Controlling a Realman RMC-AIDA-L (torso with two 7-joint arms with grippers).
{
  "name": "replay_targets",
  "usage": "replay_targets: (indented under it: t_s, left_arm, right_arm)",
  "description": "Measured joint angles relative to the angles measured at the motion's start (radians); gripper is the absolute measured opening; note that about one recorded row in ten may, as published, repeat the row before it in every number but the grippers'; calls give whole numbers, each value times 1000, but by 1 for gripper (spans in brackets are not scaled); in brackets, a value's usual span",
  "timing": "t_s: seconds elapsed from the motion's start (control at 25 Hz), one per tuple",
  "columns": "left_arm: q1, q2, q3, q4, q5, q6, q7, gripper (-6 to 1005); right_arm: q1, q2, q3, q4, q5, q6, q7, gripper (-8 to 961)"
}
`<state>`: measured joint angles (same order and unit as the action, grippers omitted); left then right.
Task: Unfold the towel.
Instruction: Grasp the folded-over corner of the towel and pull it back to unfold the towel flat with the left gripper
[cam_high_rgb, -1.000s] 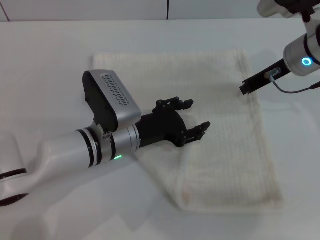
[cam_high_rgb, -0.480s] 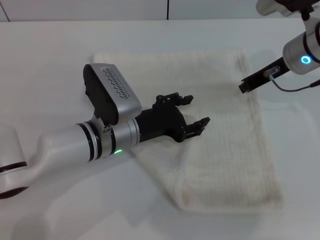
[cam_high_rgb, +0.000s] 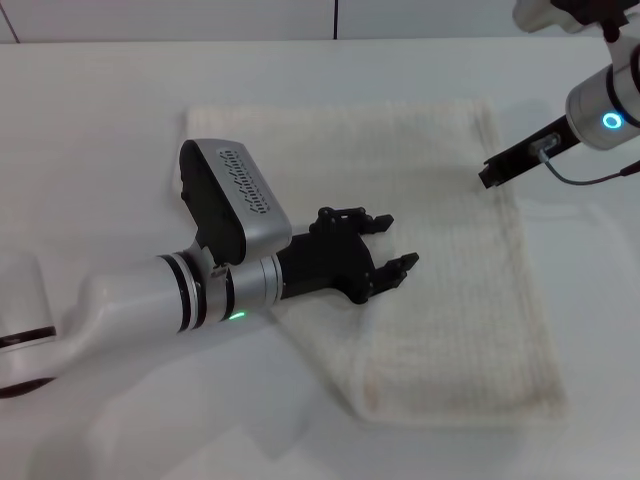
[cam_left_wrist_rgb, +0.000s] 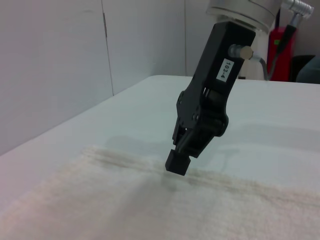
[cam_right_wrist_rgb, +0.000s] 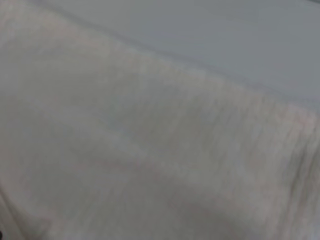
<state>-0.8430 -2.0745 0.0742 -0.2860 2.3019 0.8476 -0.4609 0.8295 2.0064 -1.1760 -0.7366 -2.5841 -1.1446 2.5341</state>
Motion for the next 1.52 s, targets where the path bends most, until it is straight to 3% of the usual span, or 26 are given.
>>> replay_targets:
  t_s: [1.52]
  left_arm:
    - [4,1,-47,-4,1,-34,-1,530]
  right_arm:
    - [0,-2,-5,37,-1,25,-9,-1]
